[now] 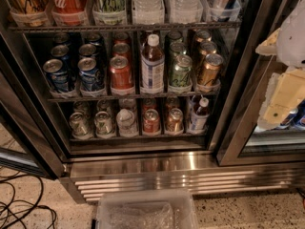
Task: Pick orange can from middle shelf of fridge
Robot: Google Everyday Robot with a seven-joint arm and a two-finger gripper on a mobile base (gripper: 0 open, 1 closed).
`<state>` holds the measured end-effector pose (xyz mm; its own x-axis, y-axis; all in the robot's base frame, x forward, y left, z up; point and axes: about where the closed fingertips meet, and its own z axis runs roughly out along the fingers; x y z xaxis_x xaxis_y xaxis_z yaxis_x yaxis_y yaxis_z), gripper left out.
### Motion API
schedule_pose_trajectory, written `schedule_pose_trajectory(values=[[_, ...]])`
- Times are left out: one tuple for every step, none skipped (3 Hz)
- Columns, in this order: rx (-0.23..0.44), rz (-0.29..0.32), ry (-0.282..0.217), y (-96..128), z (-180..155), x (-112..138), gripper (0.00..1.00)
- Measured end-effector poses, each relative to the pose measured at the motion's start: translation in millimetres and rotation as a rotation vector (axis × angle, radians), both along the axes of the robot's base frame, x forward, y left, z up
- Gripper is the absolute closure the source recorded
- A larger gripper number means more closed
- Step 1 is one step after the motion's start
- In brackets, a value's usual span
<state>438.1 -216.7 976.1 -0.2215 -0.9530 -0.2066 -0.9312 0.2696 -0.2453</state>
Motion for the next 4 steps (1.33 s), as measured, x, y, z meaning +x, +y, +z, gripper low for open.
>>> schedule_pose_trajectory(values=[[0.000,0.000,0.000,0,0,0,0.00],[0.072,0.024,-0.015,8,-15,6,0.00],[0.138,0.032,-0.045,5,-40,39,0.00],[0.193,0.031,-0.055,1,-54,80,0.00]])
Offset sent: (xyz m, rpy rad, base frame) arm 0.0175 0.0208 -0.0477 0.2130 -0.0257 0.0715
